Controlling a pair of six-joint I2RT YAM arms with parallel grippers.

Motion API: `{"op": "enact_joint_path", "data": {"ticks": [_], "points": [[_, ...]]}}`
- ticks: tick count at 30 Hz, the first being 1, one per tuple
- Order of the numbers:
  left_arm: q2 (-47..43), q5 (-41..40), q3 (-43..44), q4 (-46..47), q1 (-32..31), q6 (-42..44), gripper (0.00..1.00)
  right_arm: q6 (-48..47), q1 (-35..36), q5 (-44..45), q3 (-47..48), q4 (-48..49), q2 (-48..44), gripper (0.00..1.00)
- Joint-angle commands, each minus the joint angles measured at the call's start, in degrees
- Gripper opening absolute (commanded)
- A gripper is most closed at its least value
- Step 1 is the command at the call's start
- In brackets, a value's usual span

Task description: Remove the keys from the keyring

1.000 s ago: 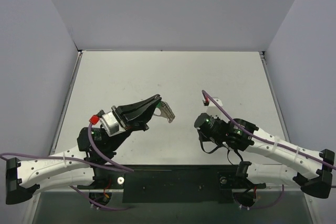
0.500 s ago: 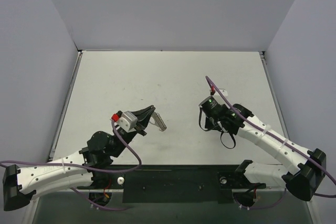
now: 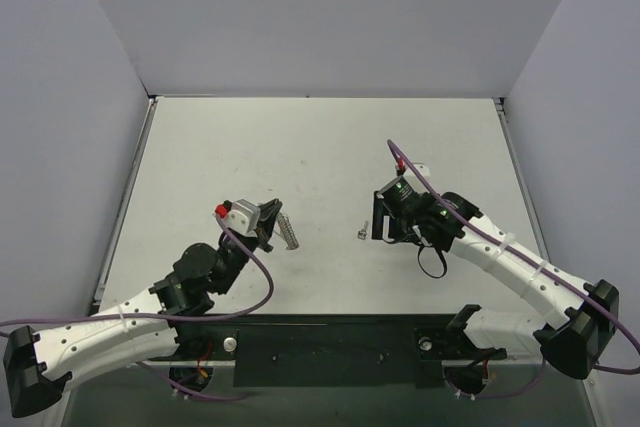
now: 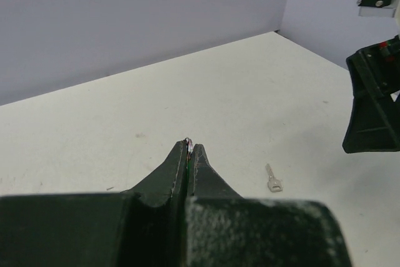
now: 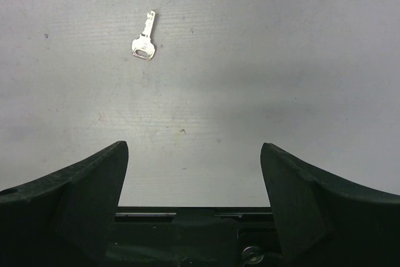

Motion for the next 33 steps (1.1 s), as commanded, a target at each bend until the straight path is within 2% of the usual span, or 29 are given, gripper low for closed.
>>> {"op": "enact_joint_path", "data": {"ticks": [1, 6, 12, 17, 18, 20, 21, 23, 25, 33], "points": [[1.5, -2.6, 1.1, -1.0, 2.5, -3.1, 0.00, -0.1, -0.2, 1.1, 0.7, -2.5, -1.9, 0.82], [5.4, -4.7, 2.4, -4.9, 7.7, -6.0, 0.00, 0.8, -0.3, 0.0, -1.1, -2.7, -4.3, 0.82], [11.4, -6.1, 3.0, -8.2, 14.6, -13.4, 0.00, 2.5, -0.3, -0.7, -5.7, -2.8, -9.0, 0.82], [17.5, -5.8, 4.3, -7.3, 17.6, -15.5, 0.00, 3.2, -0.3, -1.5, -7.2, -2.8, -11.4, 0.82], [19.5, -5.5, 4.6, -7.0, 18.2, -15.4, 0.03, 3.3, -0.2, -1.5, -7.3, -2.9, -11.6, 0.82], [22.0, -5.2, 5.5, -6.1, 19.2, -15.3, 0.27, 3.4, -0.3, -1.5, -7.1, -3.3, -11.9, 0.82], [23.5, -5.0, 6.3, -5.5, 19.9, -15.0, 0.44, 3.4, -0.3, -1.6, -7.2, -3.3, -12.2, 0.82], [25.1, -5.2, 7.9, -5.4, 20.6, -14.0, 0.66, 3.5, -0.3, -1.9, -6.8, -3.5, -12.4, 0.83], [26.3, -5.9, 9.9, -6.3, 21.6, -14.0, 0.74, 3.5, -0.3, -2.1, -6.7, -3.7, -12.7, 0.84], [23.3, -5.5, 16.3, -10.1, 22.4, -12.9, 0.80, 3.3, -0.2, -1.9, -6.7, -3.8, -13.8, 0.85]]}}
